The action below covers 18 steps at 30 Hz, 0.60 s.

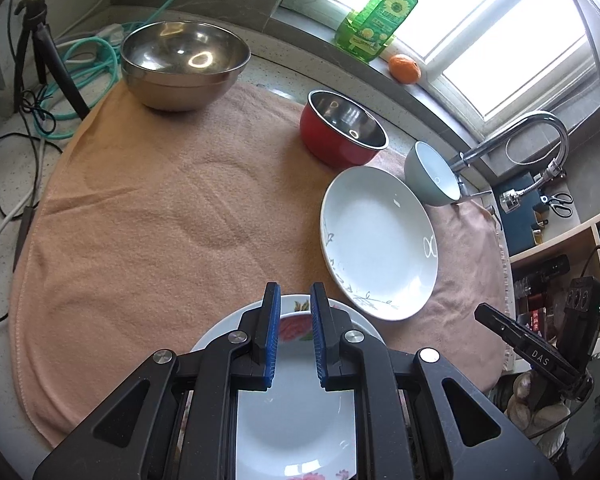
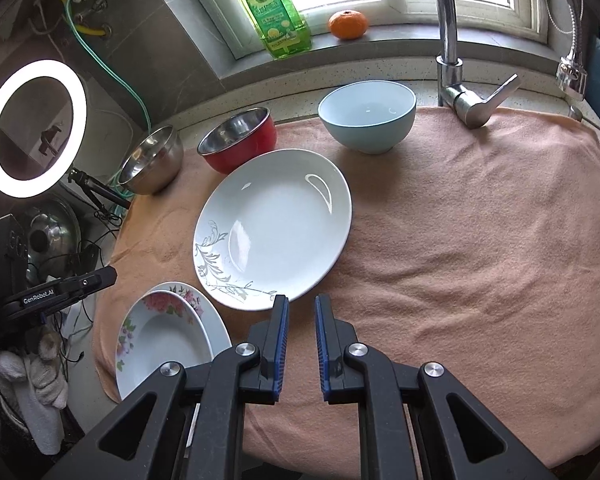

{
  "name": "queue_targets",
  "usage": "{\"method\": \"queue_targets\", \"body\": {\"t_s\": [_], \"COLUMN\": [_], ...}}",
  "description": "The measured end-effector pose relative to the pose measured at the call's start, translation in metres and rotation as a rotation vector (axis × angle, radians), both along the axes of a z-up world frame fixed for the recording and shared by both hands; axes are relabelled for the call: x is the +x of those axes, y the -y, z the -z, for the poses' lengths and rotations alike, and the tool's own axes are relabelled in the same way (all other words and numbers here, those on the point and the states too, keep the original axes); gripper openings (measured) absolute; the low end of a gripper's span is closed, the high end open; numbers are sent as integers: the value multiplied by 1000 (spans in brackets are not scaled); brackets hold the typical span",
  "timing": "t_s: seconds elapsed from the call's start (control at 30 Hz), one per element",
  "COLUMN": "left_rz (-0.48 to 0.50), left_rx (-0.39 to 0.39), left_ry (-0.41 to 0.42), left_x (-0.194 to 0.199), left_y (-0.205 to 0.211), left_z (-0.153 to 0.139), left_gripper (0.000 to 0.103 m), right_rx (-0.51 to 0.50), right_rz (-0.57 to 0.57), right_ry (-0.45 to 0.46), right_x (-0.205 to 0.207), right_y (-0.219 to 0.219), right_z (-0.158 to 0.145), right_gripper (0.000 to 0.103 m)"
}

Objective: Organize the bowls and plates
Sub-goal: 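Open both tools to release the plate and move toward the white leaf plate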

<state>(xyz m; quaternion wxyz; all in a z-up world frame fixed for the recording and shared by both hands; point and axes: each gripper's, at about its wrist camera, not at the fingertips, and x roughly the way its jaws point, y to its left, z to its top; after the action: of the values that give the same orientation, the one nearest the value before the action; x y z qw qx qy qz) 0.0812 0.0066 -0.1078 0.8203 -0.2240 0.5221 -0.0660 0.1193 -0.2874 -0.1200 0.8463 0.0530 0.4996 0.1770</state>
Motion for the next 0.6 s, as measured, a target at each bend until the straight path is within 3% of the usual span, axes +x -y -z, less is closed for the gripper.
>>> {"method": "queue_targets", "body": {"t_s": [0.07, 0.1, 0.6], "left_rz": [5, 10, 45], "left_rx": [0, 3, 40], "left_ry": [-4, -5, -74], "left_x": [8, 12, 65], "left_y": [5, 7, 26], "left_z": [2, 3, 30], "left_gripper": [13, 13, 14], "right_rx": [1, 9, 78], "right_rz": [11, 17, 35], "right_ry": [-12, -14, -66], "right_x": [9, 13, 73], "right_y": [4, 6, 19], "right_z": [2, 3, 19], "right_gripper": [28, 30, 30]}}
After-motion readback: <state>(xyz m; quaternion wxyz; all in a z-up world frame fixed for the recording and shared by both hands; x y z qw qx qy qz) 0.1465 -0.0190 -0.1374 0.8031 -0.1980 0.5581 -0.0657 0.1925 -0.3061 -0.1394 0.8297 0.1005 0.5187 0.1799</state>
